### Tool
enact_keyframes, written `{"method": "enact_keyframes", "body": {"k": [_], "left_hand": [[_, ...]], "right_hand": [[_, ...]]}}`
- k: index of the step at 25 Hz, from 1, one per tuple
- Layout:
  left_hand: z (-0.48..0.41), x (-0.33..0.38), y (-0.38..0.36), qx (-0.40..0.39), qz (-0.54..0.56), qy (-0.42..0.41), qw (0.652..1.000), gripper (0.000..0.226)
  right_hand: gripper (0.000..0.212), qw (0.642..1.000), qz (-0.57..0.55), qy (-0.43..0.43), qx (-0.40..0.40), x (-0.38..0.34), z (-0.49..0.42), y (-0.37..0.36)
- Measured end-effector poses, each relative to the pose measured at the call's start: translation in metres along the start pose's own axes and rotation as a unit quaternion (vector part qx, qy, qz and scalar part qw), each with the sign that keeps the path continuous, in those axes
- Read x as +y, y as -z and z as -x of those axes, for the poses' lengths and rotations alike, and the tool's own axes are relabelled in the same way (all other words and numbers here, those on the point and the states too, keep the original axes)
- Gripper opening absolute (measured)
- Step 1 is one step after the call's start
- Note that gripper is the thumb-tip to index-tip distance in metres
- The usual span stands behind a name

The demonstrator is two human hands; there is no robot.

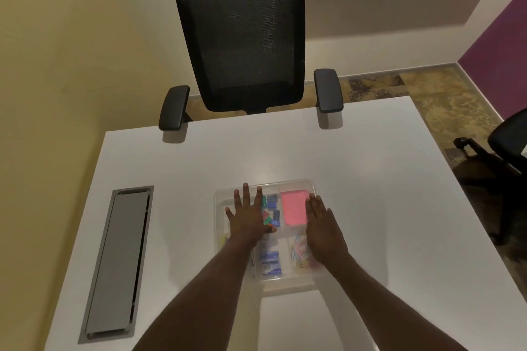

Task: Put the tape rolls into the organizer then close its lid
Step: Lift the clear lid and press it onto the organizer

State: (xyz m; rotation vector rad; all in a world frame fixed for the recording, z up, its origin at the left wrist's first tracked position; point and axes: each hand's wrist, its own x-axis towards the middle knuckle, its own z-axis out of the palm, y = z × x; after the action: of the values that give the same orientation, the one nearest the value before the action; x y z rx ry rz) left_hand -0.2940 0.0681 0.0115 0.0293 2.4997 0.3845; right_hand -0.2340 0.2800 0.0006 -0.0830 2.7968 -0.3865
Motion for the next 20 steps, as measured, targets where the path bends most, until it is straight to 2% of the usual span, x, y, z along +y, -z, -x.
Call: {"method": "enact_keyframes", "body": {"k": [3,7,10,13,18,20], "left_hand": [[0.003,0.001,0.002,0.000,-0.002,-0.001,1.000,0.127],[0.007,0.001,0.003,0.001,-0.002,-0.004,1.000,0.126],[0.007,0.002,0.005,0.001,0.000,-0.007,1.000,0.127],[0.007,0.002,0.005,-0.001,0.001,-0.010,1.000,0.126],[0.007,0.000,0.003,0.010,0.020,-0.017,1.000,0.126],[0.007,-0.002,0.001,0.029,0.049,-0.023,0.998,0.125]], "right_hand": [[0.064,0.999,-0.009,0.002,0.048,0.007,0.054,-0.031],[0.051,0.998,0.000,0.005,0.067,0.009,0.114,-0.056],[0.051,0.995,-0.018,0.001,0.099,0.004,0.155,-0.072],[0.055,0.996,-0.021,-0.008,0.084,0.001,0.173,-0.081],[0.059,0.997,0.063,-0.046,0.015,-0.004,0.155,-0.063],[0.050,0.994,0.106,-0.038,-0.011,-0.009,0.147,-0.050]]}}
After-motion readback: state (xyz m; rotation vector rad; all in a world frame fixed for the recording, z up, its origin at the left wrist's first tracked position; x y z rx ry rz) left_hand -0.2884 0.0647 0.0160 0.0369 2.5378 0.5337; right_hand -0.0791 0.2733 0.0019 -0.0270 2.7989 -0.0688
